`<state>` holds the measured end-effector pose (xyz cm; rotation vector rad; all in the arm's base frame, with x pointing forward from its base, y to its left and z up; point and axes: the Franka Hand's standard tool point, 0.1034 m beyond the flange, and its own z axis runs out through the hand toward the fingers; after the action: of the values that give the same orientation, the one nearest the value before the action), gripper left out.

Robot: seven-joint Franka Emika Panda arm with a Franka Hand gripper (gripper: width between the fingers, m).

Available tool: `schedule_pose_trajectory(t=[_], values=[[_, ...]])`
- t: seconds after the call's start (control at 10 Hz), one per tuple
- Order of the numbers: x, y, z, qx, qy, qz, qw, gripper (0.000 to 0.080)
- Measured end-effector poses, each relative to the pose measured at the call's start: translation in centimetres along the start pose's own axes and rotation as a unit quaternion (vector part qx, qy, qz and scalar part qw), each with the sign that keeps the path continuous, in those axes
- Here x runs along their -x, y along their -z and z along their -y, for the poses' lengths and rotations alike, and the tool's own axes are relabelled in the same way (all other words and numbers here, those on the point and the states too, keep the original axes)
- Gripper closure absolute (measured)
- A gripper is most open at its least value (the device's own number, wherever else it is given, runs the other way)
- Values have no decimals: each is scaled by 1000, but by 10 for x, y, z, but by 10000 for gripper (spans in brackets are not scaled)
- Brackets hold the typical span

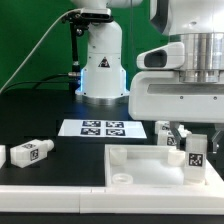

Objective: Assemble one leg

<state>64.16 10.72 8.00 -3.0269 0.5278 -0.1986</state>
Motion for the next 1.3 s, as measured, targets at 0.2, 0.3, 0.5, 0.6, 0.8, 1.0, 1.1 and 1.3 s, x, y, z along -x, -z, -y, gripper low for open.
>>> schedule_pose_trajectory(t=[0.2,0.3,0.5,0.6,0.8,1.0,1.1,1.3], values=[[0,-1,-1,0,-70,0,998,515],[-1,-1,-2,3,-153,-3,988,515],[0,-1,-5,5,-326,1,945,515],[1,-1,-6,5,-407,4,913,515],[2,-2,-6,-3,-554,16,833,514],[5,-2,-3,0,-586,19,810,514],[5,-2,-3,0,-562,19,827,453],[5,-1,2,2,-420,15,907,317]])
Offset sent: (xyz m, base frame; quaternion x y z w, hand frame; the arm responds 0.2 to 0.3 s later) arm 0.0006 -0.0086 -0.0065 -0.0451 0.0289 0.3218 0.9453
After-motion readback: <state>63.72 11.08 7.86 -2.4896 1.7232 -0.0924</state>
